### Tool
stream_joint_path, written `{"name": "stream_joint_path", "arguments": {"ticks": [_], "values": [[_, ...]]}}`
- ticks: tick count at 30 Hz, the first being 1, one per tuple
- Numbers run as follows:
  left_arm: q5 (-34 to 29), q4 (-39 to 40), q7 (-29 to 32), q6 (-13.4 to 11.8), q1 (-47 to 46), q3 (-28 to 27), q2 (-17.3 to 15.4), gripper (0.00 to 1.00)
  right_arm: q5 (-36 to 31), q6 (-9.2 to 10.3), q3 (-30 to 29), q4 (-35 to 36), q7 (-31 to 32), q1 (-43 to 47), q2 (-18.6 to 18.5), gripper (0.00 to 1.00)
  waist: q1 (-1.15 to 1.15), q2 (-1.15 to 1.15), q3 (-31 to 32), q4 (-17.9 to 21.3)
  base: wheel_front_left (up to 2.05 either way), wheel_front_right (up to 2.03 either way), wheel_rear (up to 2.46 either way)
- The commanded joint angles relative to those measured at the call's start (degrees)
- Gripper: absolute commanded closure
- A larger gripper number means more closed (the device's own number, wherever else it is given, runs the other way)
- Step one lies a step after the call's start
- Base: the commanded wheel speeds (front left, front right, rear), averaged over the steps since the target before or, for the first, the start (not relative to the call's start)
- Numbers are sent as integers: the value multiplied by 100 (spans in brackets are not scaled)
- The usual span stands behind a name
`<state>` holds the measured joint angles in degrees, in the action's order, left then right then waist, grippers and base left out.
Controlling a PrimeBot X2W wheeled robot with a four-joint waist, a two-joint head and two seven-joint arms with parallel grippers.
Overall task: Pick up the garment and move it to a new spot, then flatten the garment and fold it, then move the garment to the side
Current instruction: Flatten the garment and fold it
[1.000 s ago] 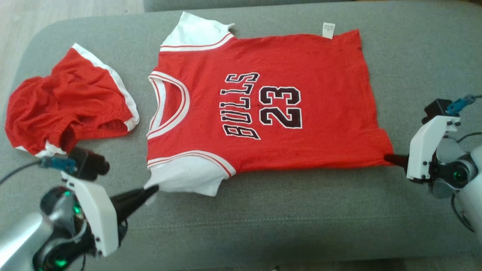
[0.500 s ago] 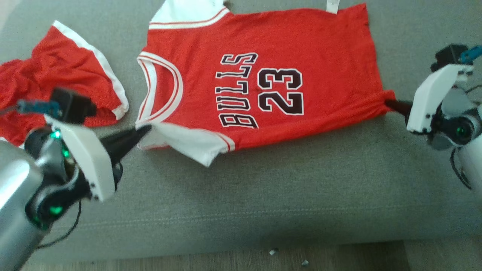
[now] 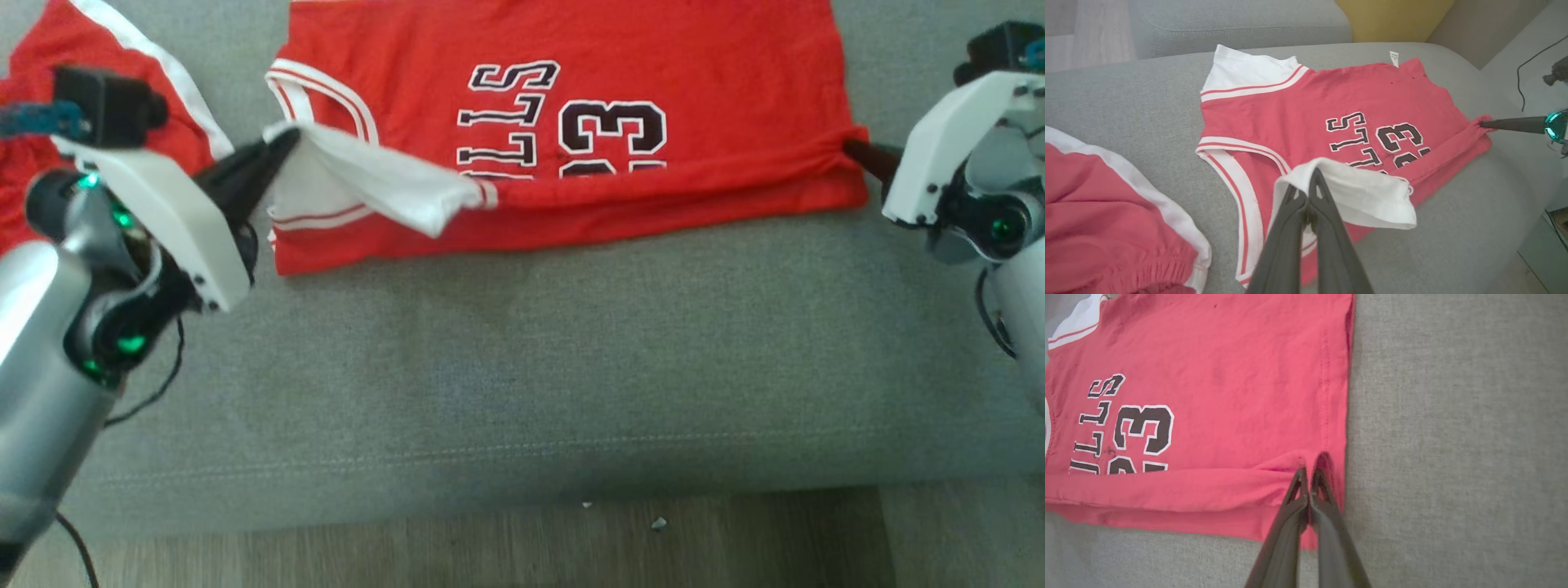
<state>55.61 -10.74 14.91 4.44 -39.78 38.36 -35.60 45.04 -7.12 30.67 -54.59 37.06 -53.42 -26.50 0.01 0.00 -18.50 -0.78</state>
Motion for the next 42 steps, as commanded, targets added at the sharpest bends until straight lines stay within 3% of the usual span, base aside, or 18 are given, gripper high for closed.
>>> {"name": "stream_joint_path", "arguments": {"ticks": [1,12,13,14,15,25,31,37,42], "values": [[-97,-8,-113,-33,-422,-326,-162,100,-86,-36,-14,128,-108,-199,35,100,-1,0,-107,16,0,0,0],[-413,-798,-526,4,-892,-254,185,100,-152,-36,-74,-23,-563,-499,208,100,-1,0,-320,48,0,0,0],[-429,-877,-567,-17,-927,-262,219,100,-172,-36,-79,-4,-705,-524,220,65,-1,0,-332,50,0,0,0],[-450,-961,-620,-59,-961,-277,257,56,-160,-36,-128,-18,-858,-543,234,0,-1,0,-340,52,0,0,0],[-473,-1055,-683,-130,-993,-301,302,0,-126,-36,-194,-78,-962,-554,261,0,-1,0,-343,54,0,0,0],[-678,-1679,-1769,-531,-1014,-517,729,0,-119,-36,-235,-269,-1811,-462,425,0,-1,0,-156,114,0,0,0],[-673,-1657,-2708,-800,-605,-744,1104,0,-145,-36,-111,214,-2898,-101,359,0,-1,0,127,96,0,0,0],[-827,-1298,-2983,-1077,102,-1221,1549,0,-265,-36,-14,716,-4034,498,307,0,-1,0,501,49,0,0,0],[-1539,-479,-2989,-1131,969,-2018,2059,0,-491,-36,-113,966,-4794,1053,387,0,-1,0,758,39,0,0,0]]}}
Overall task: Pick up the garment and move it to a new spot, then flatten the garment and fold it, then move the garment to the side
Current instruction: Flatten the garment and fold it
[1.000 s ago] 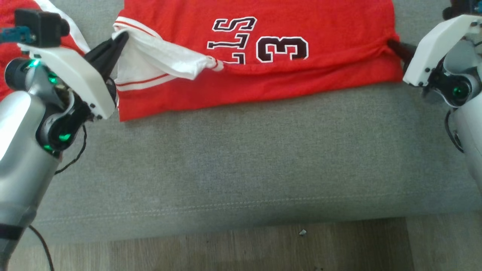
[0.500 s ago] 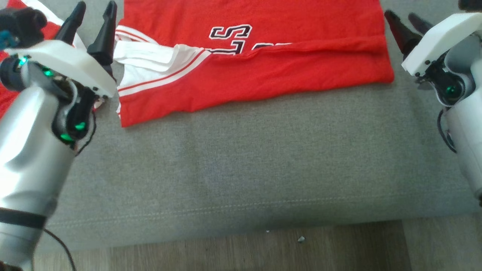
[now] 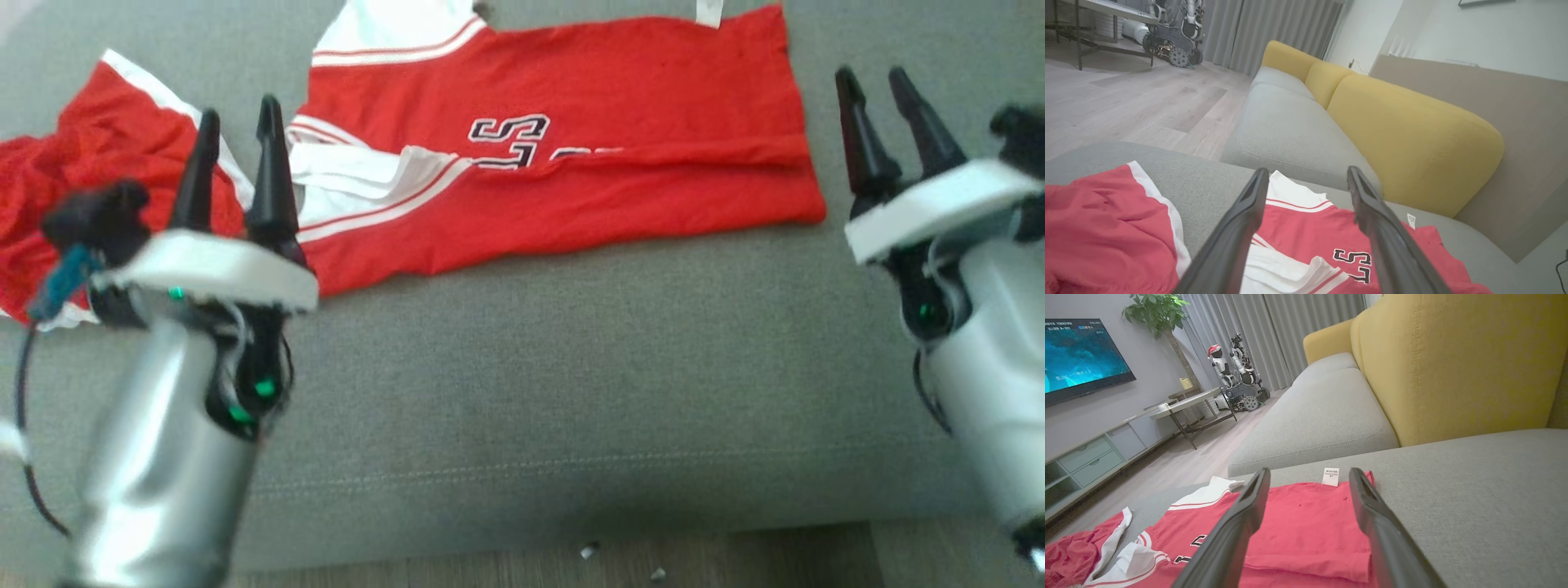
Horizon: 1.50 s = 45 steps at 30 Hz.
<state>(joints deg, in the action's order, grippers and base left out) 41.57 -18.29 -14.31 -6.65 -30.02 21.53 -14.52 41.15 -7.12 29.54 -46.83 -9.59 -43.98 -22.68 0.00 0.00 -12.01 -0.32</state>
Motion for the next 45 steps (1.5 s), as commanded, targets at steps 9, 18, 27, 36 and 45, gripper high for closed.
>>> {"name": "stream_joint_path", "arguments": {"ticks": [9,18,27,36,45], "values": [[-1418,782,-68,206,1432,-1120,765,0,-1250,-36,-742,551,-525,1017,482,0,0,0,279,117,0,0,0],[-1949,103,-68,323,1636,-1542,1040,0,-2310,-36,-1773,1454,-539,1841,1304,0,0,0,107,412,0,0,0],[-2324,-1269,-68,-34,1007,-1777,955,0,-2748,-36,-1865,2061,-225,2043,1647,0,0,0,-104,790,0,0,0],[-2484,-2345,-69,-293,549,-1998,644,0,-2791,-36,-1817,2442,-26,2138,1706,0,0,0,-224,1020,0,0,0],[-2603,-3201,2,-204,273,-1763,581,0,-2775,-36,-1845,2573,22,2190,1743,0,0,0,-260,1066,0,0,0]]}}
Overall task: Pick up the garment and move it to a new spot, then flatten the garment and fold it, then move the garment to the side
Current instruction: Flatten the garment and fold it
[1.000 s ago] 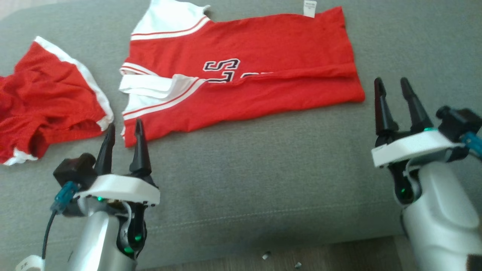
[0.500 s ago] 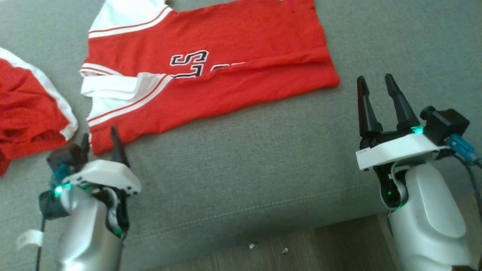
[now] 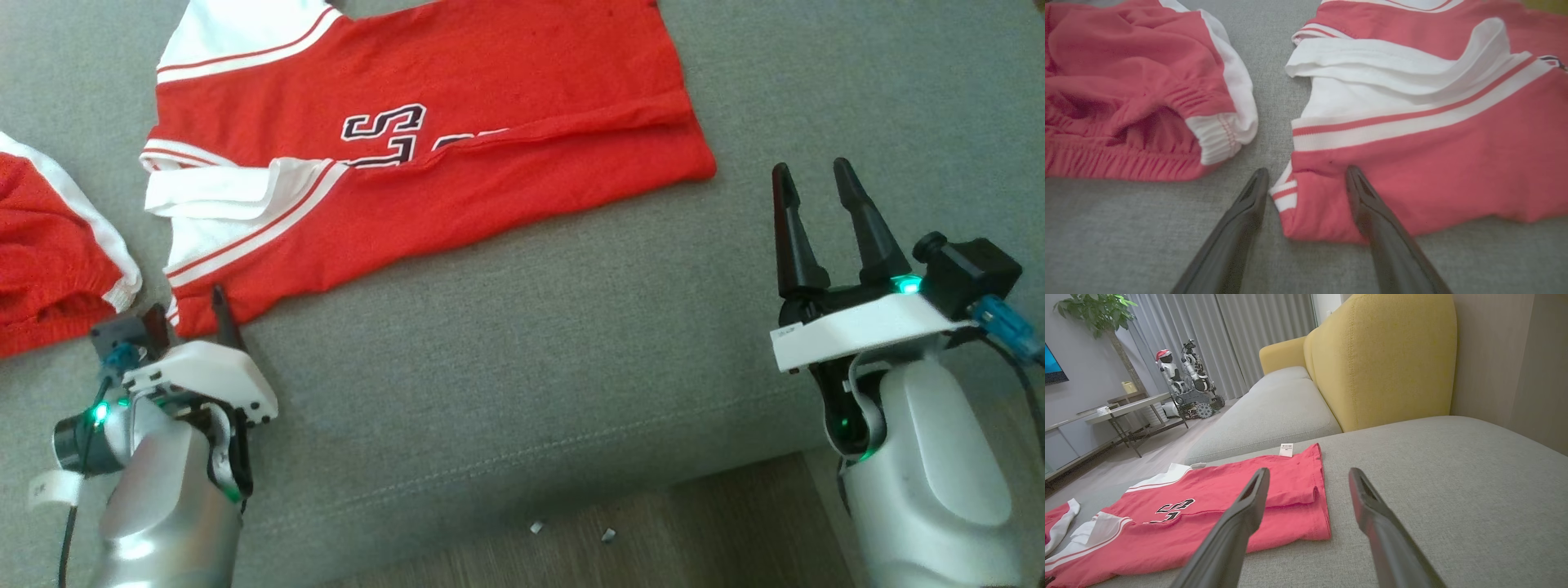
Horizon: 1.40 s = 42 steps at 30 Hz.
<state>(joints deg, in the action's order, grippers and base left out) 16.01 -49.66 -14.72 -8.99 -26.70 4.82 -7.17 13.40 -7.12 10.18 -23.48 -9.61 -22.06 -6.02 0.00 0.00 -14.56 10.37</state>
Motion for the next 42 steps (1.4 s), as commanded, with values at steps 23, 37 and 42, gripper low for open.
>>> {"name": "stream_joint_path", "arguments": {"ticks": [23,37,42], "values": [[-311,744,-24,355,-279,349,-75,100,684,-36,-703,-664,910,-386,259,0,0,0,36,-567,0,0,0],[-561,2152,-27,371,11,677,130,100,355,-36,-2028,-2735,1410,-1902,284,0,0,0,-351,-1131,0,0,0],[-591,2302,-28,352,5,730,148,100,21,-36,-2283,-3261,1332,-2256,302,0,0,0,-463,-1184,0,0,0]]}}
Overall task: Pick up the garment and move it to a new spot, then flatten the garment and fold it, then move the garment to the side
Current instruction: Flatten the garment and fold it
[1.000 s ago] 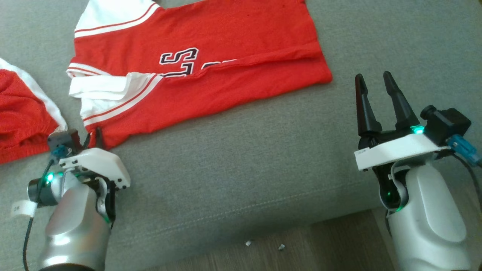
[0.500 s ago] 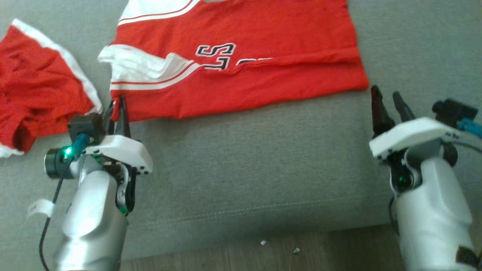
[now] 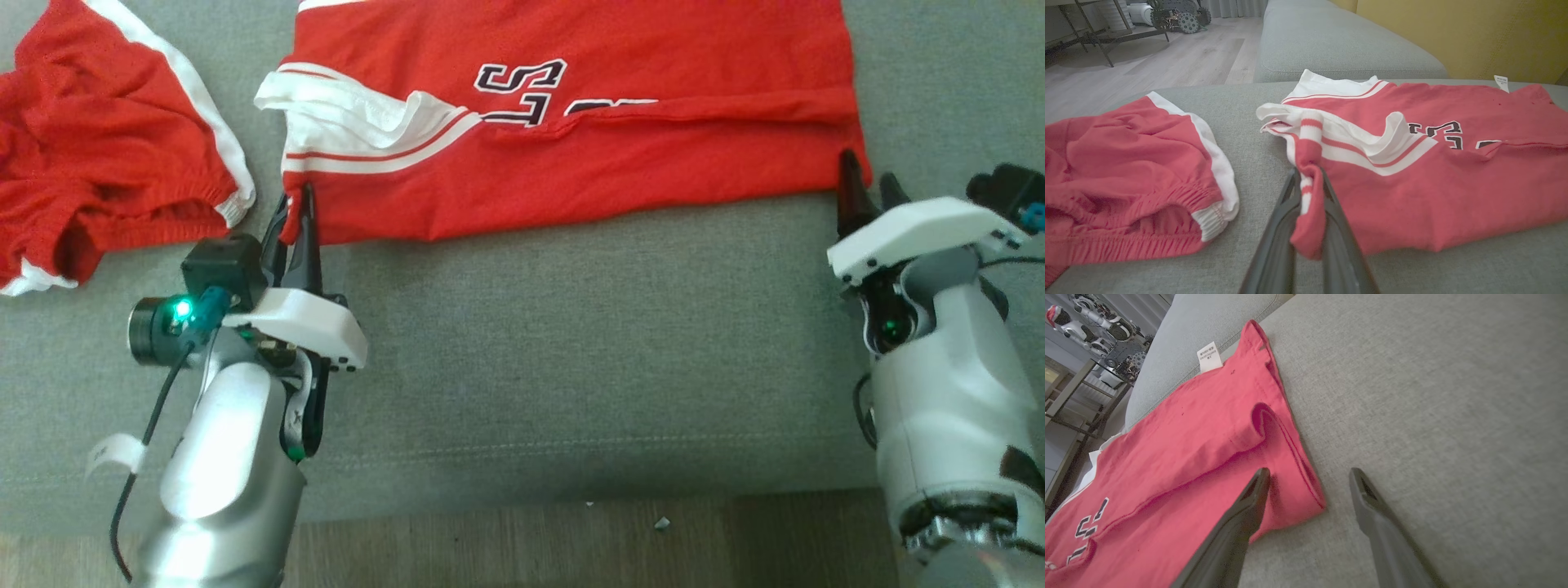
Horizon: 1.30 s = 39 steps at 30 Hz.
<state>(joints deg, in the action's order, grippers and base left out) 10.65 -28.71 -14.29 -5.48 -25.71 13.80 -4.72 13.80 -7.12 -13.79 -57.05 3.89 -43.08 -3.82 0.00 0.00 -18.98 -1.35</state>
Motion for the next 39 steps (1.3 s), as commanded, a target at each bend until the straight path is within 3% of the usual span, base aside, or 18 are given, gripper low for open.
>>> {"name": "stream_joint_path", "arguments": {"ticks": [1,4,5,7,17,25,39], "values": [[-58,231,-70,-2,-93,-164,-96,100,7,-36,83,-1,-1,-213,85,0,0,0,-37,-17,0,0,0],[-63,296,-71,-17,-91,-168,-102,100,5,-36,78,-250,-6,-359,90,0,0,0,-82,-24,0,0,0],[-66,307,-71,-19,-93,-167,-104,100,53,-36,101,-338,13,-405,91,7,0,0,-92,-31,0,0,0],[-69,315,-71,-26,-97,-165,-104,100,174,-36,211,-487,34,-488,92,100,0,0,-98,-36,0,0,0],[-69,291,-71,-91,-44,-258,-173,100,418,-36,683,-797,-27,-581,77,100,0,0,117,75,0,0,0],[-53,346,-71,-107,97,-325,-194,100,712,-36,936,-642,261,-471,-171,100,0,0,457,151,0,0,0],[27,-19,246,204,737,-38,-375,100,1152,-36,1528,-63,1207,410,-720,100,0,0,1044,269,0,0,0]]}}
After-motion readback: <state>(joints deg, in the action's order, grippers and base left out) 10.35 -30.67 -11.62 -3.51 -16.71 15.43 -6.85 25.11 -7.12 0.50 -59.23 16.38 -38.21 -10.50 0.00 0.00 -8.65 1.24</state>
